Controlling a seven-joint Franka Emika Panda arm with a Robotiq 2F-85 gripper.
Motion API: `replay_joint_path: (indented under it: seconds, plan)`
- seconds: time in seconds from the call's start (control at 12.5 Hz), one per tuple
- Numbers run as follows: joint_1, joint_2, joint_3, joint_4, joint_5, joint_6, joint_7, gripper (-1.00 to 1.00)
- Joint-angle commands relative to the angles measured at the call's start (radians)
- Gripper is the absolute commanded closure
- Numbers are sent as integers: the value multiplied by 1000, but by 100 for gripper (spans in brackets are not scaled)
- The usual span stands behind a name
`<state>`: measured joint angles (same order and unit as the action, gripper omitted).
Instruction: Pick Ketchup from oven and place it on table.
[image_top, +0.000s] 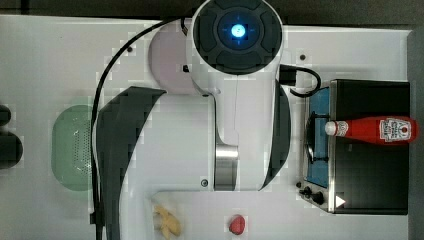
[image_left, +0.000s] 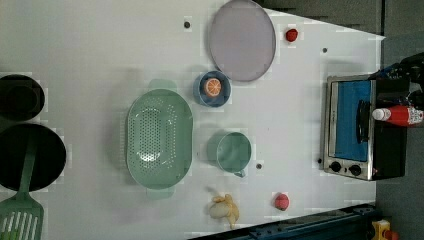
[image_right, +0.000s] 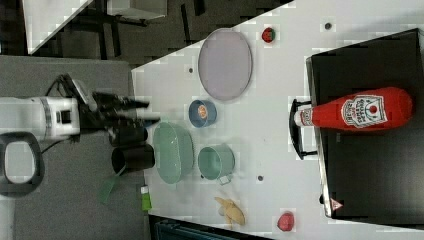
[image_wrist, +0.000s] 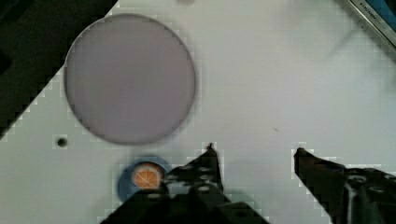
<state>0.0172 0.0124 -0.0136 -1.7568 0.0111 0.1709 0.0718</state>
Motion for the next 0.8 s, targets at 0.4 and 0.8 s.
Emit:
replay_joint_path:
  seconds: [0.4,0.8]
  plan:
    - [-13,-397,-72,-189,-20,-182,69,-100]
    - [-57,-318,-226,-188,-21,-67,69,-100]
